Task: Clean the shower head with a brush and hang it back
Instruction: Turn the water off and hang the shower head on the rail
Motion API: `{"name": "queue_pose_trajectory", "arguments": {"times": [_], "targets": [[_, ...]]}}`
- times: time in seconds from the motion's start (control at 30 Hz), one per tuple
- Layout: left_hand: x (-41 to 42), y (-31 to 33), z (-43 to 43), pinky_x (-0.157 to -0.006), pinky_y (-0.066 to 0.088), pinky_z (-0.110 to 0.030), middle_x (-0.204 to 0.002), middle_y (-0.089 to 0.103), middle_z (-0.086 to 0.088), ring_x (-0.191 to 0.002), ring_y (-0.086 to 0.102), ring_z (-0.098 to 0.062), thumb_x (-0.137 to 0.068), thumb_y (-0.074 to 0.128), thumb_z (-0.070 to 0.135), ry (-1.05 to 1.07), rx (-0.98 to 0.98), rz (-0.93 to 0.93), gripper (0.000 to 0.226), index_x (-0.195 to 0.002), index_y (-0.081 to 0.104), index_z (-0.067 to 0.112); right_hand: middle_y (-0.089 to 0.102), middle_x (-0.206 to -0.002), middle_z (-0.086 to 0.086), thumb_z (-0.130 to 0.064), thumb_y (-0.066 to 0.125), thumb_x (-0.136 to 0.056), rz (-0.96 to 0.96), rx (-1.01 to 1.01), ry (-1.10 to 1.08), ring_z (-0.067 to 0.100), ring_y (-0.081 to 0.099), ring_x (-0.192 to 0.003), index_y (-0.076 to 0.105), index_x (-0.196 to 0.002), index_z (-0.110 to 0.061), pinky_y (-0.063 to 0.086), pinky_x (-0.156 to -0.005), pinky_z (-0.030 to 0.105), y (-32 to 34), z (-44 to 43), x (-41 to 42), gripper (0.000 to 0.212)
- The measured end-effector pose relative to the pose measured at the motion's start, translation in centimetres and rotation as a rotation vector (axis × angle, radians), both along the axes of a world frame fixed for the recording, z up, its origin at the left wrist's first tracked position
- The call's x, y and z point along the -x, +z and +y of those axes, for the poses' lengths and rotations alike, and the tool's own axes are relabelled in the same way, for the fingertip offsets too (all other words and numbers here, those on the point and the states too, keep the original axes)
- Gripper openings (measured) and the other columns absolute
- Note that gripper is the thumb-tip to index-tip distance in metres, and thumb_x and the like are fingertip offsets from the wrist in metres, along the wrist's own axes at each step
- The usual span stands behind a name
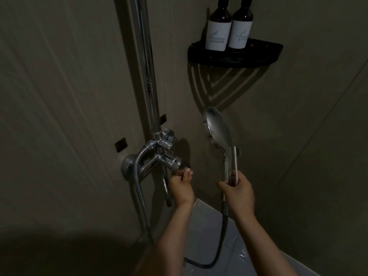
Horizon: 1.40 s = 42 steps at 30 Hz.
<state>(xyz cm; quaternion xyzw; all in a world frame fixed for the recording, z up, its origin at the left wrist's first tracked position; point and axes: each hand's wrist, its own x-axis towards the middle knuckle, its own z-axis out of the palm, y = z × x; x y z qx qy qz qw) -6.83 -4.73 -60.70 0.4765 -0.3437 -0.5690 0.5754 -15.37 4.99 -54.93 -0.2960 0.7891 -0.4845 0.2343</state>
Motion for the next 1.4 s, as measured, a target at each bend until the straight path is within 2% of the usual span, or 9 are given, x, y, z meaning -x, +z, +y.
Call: {"name": "queue_pose_trajectory", "arguments": {"times": [0.37,0.53,0.73,0.83,0.97,1.1,1.17,1.33,1.4], "targets": [[-0.3,-0.3,-0.3,-0.067,0.054,-0.011,-0.082,0.062,-0.013,-0.076,0.063,-0.012,-0.091,0.052,-0.004,-0.006,0.028,-0.108,0.014,-0.098,0.06,-0.013,0.059,-0.07,0.003,-0.013,0.069,-0.079,-0.015,0.043,0.022,0.02,0.06,-0.068,0.055,-0.076,-0.017,0.052,-0.069,0.041,-0.2,0.4,0.4,0.015],[-0.1,-0.2,-0.2,-0.066,0.053,-0.012,-0.09,0.063,-0.017,-0.085,0.064,-0.025,-0.091,0.052,-0.002,0.013,0.0,-0.122,0.014,-0.099,0.061,-0.009,0.057,-0.069,0.005,-0.012,0.069,-0.079,-0.011,0.062,0.0,0.024,0.059,-0.068,0.054,-0.077,-0.014,0.052,-0.07,0.045,-0.1,1.4,1.5,0.015],[0.0,1.0,1.3,-0.061,0.047,-0.029,-0.082,0.057,-0.006,-0.067,0.057,-0.019,-0.094,0.052,0.01,-0.031,-0.088,-0.102,0.02,-0.084,0.048,0.027,0.056,-0.067,0.003,-0.01,0.069,-0.078,-0.011,0.105,0.013,0.02,0.057,-0.065,0.056,-0.077,-0.011,0.049,-0.066,0.04,0.1,3.1,2.1,0.014],[0.0,2.4,3.5,-0.065,0.047,-0.032,-0.086,0.055,-0.002,-0.072,0.054,-0.015,-0.092,0.057,0.015,-0.261,-0.239,-0.112,0.017,-0.1,0.044,0.021,0.055,-0.065,0.0,-0.01,0.069,-0.078,-0.005,0.121,0.039,0.017,0.055,-0.063,0.054,-0.072,-0.016,0.048,-0.065,0.039,0.1,3.8,2.0,0.017],[0.2,3.7,5.9,-0.097,0.042,-0.038,-0.12,0.059,-0.004,-0.108,0.056,-0.018,-0.088,0.061,0.021,-0.78,-0.189,-0.238,0.041,-0.127,0.048,0.016,0.056,-0.064,0.003,-0.012,0.071,-0.075,-0.019,0.181,0.078,0.019,0.055,-0.062,0.055,-0.07,-0.02,0.046,-0.062,0.038,0.1,4.6,2.0,0.018],[0.3,3.2,7.3,-0.099,0.042,-0.037,-0.112,0.061,-0.008,-0.102,0.059,-0.019,-0.085,0.056,0.002,-1.053,-0.208,0.023,0.046,-0.13,0.048,0.009,0.062,-0.071,0.007,-0.022,0.07,-0.074,-0.027,0.213,0.118,0.028,0.061,-0.07,0.059,-0.078,-0.018,0.052,-0.068,0.049,0.0,5.9,2.4,0.012],[0.6,2.5,8.1,-0.096,0.045,-0.035,-0.105,0.065,-0.004,-0.097,0.062,-0.015,-0.078,0.056,0.001,-1.186,-0.173,-0.018,0.048,-0.125,0.052,0.013,0.059,-0.071,0.005,-0.022,0.07,-0.075,-0.016,0.228,0.119,0.028,0.06,-0.071,0.057,-0.08,-0.02,0.051,-0.069,0.049,0.2,6.5,2.8,0.014],[2.0,2.3,9.7,-0.093,0.048,-0.034,-0.095,0.07,0.0,-0.088,0.067,-0.012,-0.082,0.052,-0.004,-1.302,-0.121,-0.092,0.037,-0.113,0.054,0.017,0.044,-0.06,-0.005,-0.009,0.07,-0.081,-0.103,0.277,0.13,0.002,0.046,-0.054,0.046,-0.071,-0.019,0.042,-0.056,0.021,0.4,7.8,3.7,0.028],[2.8,2.6,10.2,-0.084,0.053,-0.027,-0.087,0.073,0.004,-0.081,0.069,-0.008,-0.086,0.05,-0.007,-1.306,-0.062,-0.137,0.034,-0.113,0.053,0.014,0.044,-0.057,0.003,-0.004,0.07,-0.081,-0.147,0.295,0.133,0.005,0.049,-0.054,0.045,-0.069,-0.014,0.039,-0.057,0.021,0.7,8.3,4.7,0.03]]}}
